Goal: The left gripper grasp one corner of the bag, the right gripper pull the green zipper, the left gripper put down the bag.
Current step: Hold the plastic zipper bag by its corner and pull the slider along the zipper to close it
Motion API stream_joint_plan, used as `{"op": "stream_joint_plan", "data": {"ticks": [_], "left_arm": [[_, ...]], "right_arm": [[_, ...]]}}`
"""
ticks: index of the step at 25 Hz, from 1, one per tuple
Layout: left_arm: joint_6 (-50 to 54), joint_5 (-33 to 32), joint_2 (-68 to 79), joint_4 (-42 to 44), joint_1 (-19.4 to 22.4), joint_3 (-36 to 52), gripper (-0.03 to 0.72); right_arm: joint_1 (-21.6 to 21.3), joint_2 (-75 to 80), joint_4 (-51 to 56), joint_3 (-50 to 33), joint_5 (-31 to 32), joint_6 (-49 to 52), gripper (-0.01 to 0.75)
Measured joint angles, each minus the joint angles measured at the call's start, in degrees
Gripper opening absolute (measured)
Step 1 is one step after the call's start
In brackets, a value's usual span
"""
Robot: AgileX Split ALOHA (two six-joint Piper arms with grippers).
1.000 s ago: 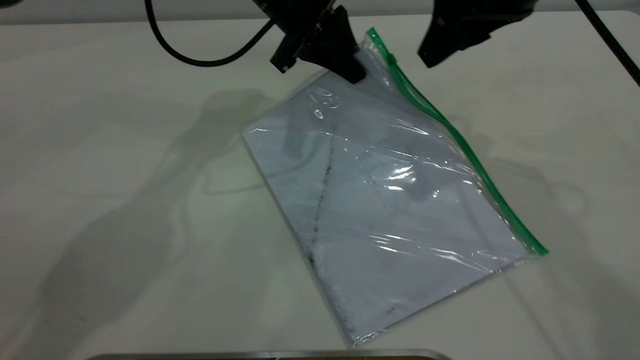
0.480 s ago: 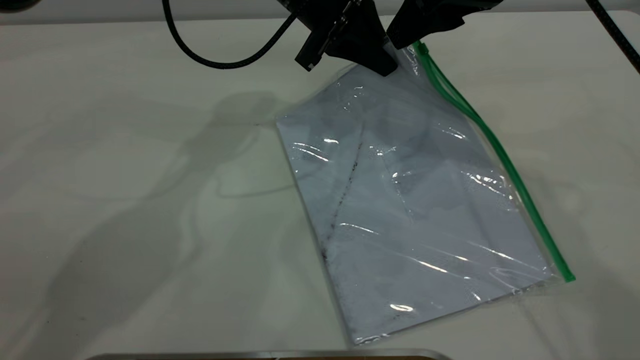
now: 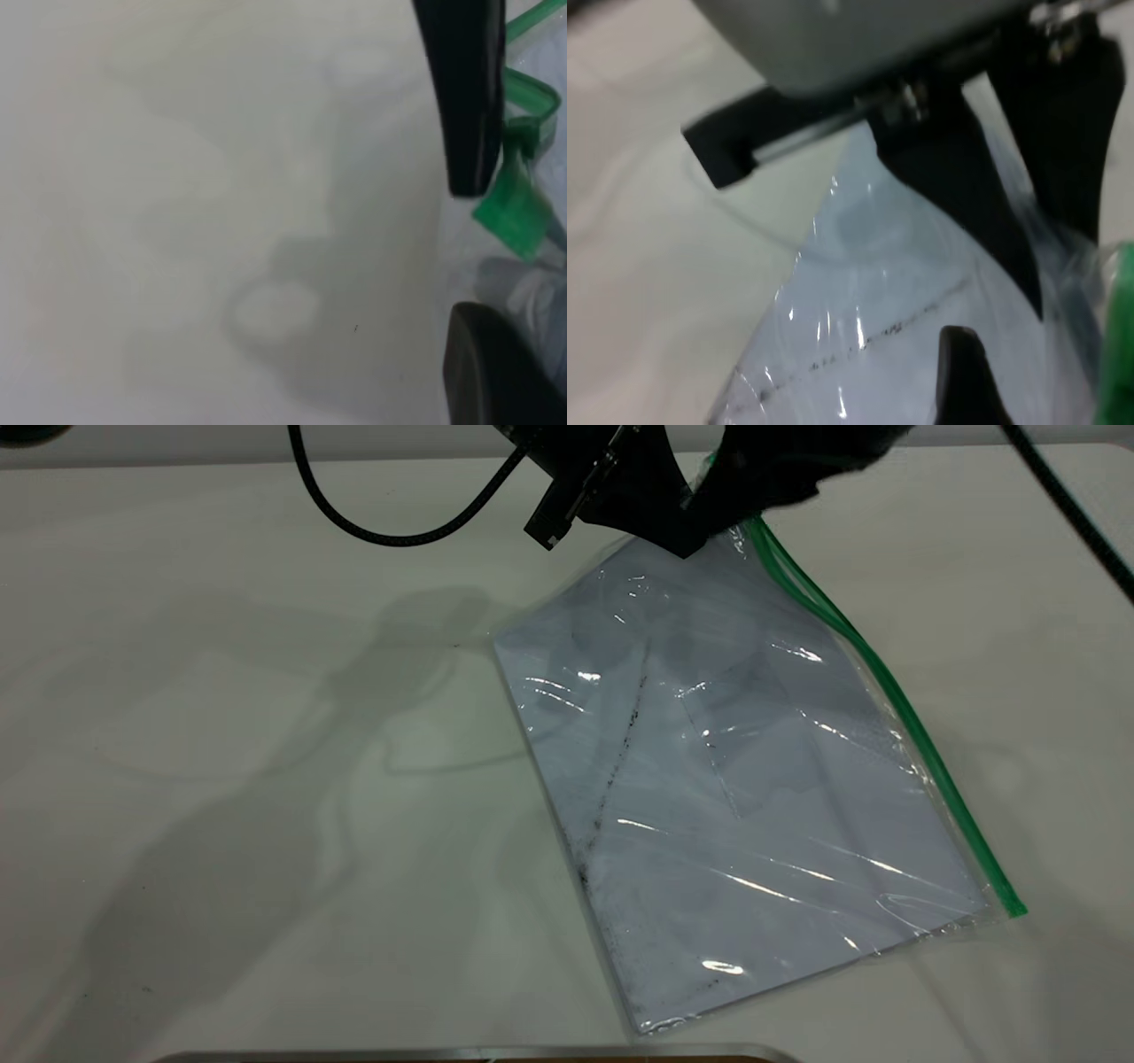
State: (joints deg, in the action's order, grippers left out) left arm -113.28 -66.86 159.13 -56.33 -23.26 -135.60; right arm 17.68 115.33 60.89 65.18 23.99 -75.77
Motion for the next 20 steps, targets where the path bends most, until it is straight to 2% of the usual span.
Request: {"op": "stream_joint_plan", "data": {"ticks": [6, 8, 15, 16, 20], "left_arm": [[0.0, 0.0, 0.0, 0.0, 0.0, 0.0, 0.053], [0.0, 0.0, 0.0, 0.0, 0.0, 0.0, 0.053], [0.0, -0.1, 0.0, 0.1, 0.0, 0.0, 0.053], [0.0, -0.1, 0.0, 0.1, 0.0, 0.0, 0.053], [0.1, -0.1, 0.0, 0.1, 0.3, 0.0, 0.053]], "right_arm": [[0.0, 1.1, 0.0, 0.0, -0.3, -0.1, 0.460], [0.0, 1.1, 0.0, 0.0, -0.6, -0.2, 0.411], [0.0, 1.1, 0.0, 0.0, -1.6, -0.7, 0.131], [0.0, 1.1, -0.2, 0.0, -1.7, -1.0, 0.040], [0.0, 1.1, -1.6, 0.1, -1.7, -0.2, 0.036]]}}
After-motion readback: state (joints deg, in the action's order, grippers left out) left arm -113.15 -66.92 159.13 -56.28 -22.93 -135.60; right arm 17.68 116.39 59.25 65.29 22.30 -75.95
